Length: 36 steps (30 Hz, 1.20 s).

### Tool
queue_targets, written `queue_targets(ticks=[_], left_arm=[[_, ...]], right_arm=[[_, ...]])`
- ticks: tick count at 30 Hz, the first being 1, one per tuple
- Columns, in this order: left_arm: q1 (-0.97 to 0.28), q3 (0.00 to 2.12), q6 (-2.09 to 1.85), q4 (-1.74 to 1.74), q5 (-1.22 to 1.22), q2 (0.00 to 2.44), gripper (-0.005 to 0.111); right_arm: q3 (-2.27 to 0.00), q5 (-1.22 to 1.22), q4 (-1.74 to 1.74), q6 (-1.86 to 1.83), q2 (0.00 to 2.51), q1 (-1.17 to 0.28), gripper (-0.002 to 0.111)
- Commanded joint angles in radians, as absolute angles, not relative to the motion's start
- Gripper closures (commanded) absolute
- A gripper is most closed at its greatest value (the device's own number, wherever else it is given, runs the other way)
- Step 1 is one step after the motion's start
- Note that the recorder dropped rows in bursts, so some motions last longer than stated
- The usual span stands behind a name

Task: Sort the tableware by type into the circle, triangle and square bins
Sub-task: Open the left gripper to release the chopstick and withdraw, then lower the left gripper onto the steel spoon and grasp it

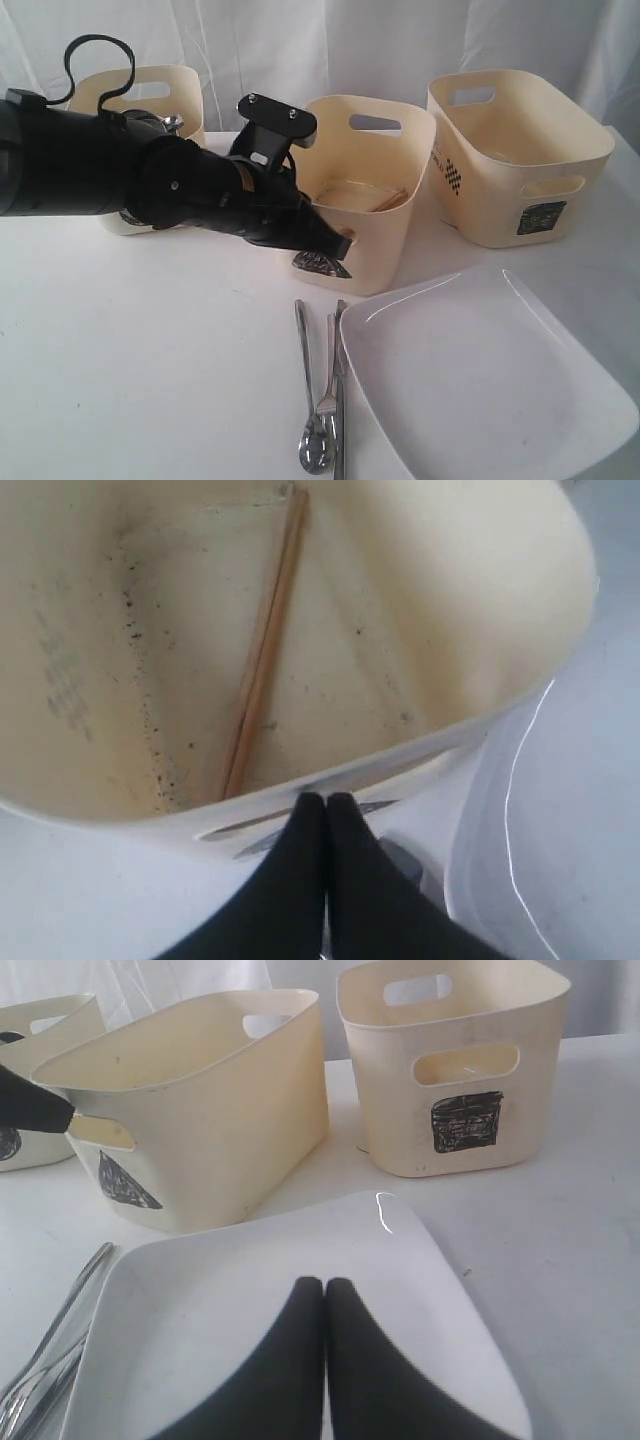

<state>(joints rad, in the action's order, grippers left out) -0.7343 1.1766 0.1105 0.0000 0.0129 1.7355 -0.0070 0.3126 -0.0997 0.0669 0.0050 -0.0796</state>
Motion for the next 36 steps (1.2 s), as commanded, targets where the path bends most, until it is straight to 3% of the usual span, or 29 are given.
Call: queue_targets(ticks=[1, 14, 21, 26, 31, 34, 36], left_arm=[[-0.741, 1.172, 0.117, -0.014, 0.06, 1.736, 0.107], [-0.741, 1.215, 0.101, -0.014, 0.092, 1.791, 0.107], [-0.737, 1.232, 0.018, -0.011, -0.116, 1.652, 0.107], [-0.72, 1.232, 0.029, -0.013, -0.397, 1.585, 0.107], [-0.723, 1.182, 0.072, -0.06, -0.405, 1.601, 0.106], [-0.72, 1.168, 0.119, -0.067, -0.377, 1.645, 0.097], [-0.723, 1.166, 0.124, -0.124, -0.335, 1.681, 0.084]], right_arm=[[0.0, 0.298, -0.102, 0.067, 0.0, -0.081, 0.108], [0.0, 0.298, -0.102, 0.067, 0.0, -0.081, 0.108], [0.0, 0.298, -0.102, 0.067, 0.0, -0.081, 0.108], [0.0, 0.298, -0.102, 0.067, 0.0, -0.081, 0.108], [0.0, 0.298, -0.102, 0.067, 0.0, -0.081, 0.108], [0.0, 0.298, -0.102, 0.067, 0.0, -0.081, 0.108], [0.0, 0.298, -0.102, 0.067, 0.0, -0.081, 0.108]])
